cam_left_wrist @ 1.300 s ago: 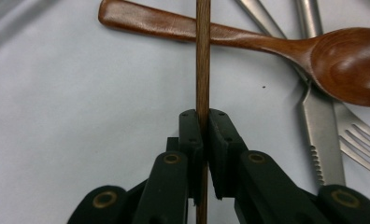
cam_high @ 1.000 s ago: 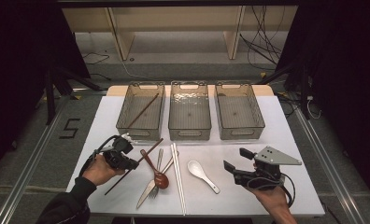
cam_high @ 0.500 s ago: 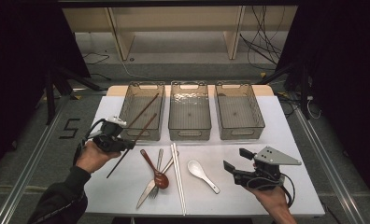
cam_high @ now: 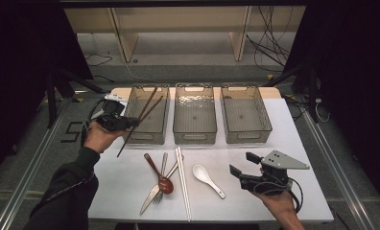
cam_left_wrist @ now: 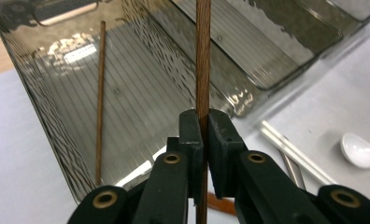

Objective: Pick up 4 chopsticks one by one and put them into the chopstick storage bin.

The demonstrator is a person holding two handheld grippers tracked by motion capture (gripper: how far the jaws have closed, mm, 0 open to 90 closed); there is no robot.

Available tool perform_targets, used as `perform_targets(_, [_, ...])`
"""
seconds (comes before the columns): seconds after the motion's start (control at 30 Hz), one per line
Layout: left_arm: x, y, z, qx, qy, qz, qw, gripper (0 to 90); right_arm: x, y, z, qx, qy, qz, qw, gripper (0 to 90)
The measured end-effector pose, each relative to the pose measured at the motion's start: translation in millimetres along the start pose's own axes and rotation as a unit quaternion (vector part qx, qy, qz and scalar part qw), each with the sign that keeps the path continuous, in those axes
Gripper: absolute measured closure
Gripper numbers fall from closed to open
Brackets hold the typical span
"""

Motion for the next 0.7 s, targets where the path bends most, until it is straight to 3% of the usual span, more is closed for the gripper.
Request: perform_targets(0.7, [-45.0,25.7,11.7,-0.028,-0.029,0.007,0.9992,84.0,-0.1,0.0,0.0,-0.001,0.001,0.0,1.0,27.4])
Point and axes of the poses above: each handheld gripper's, and its own axes: z roughly forward along the jaws, x roughly out of its underside, y roughly to its left, the point moved 5 cm from there along z, roughly forward along the jaws, and after that the axes turned 9 degrees about z, right-handed, at the moved point
